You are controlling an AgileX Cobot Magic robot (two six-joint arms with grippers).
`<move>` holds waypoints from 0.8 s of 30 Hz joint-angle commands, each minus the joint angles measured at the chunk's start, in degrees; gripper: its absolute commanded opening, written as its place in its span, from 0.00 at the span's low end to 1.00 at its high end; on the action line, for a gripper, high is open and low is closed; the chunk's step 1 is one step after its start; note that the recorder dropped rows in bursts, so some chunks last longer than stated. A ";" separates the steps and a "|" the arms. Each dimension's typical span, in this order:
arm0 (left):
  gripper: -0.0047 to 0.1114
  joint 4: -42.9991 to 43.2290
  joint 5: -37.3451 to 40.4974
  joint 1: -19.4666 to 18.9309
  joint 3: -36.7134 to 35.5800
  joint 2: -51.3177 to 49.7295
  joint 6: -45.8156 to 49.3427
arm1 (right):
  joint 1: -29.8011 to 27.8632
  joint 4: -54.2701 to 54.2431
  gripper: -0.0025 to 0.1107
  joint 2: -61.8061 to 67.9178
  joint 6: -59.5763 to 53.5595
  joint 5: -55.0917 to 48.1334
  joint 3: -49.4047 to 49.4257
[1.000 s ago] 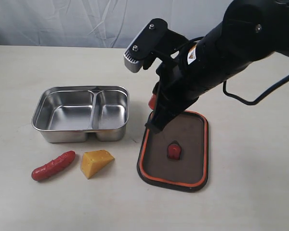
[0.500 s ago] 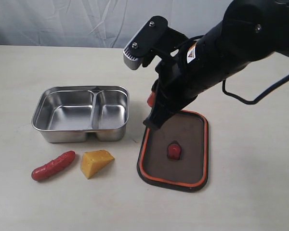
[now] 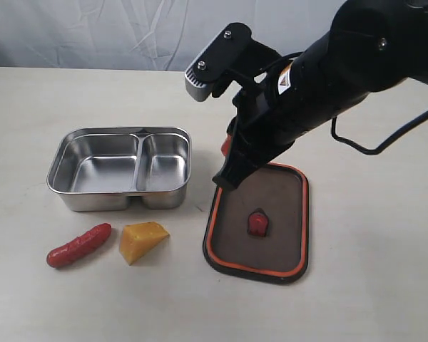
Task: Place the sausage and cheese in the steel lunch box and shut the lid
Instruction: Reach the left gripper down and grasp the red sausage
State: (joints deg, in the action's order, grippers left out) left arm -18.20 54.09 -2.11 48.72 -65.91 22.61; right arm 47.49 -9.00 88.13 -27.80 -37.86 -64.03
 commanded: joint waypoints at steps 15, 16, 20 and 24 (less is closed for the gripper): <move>0.50 -14.62 8.50 -0.07 -1.87 -16.13 17.95 | -0.12 7.29 0.02 -0.50 5.77 -2.42 0.06; 0.50 -15.36 8.17 -0.07 -1.87 -16.55 19.28 | -0.12 7.41 0.02 -0.50 5.77 -2.42 0.06; 0.50 -15.80 5.77 3.13 -2.01 -19.41 24.37 | -0.12 7.39 0.02 -0.50 5.77 -1.54 0.06; 0.50 -11.33 0.74 8.19 -2.51 -22.13 26.70 | -0.12 7.53 0.02 -0.50 5.77 -1.56 0.06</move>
State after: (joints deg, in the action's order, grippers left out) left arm -32.06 58.34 3.05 46.67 -86.20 47.57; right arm 47.49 -2.05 88.13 -22.12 -39.92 -64.03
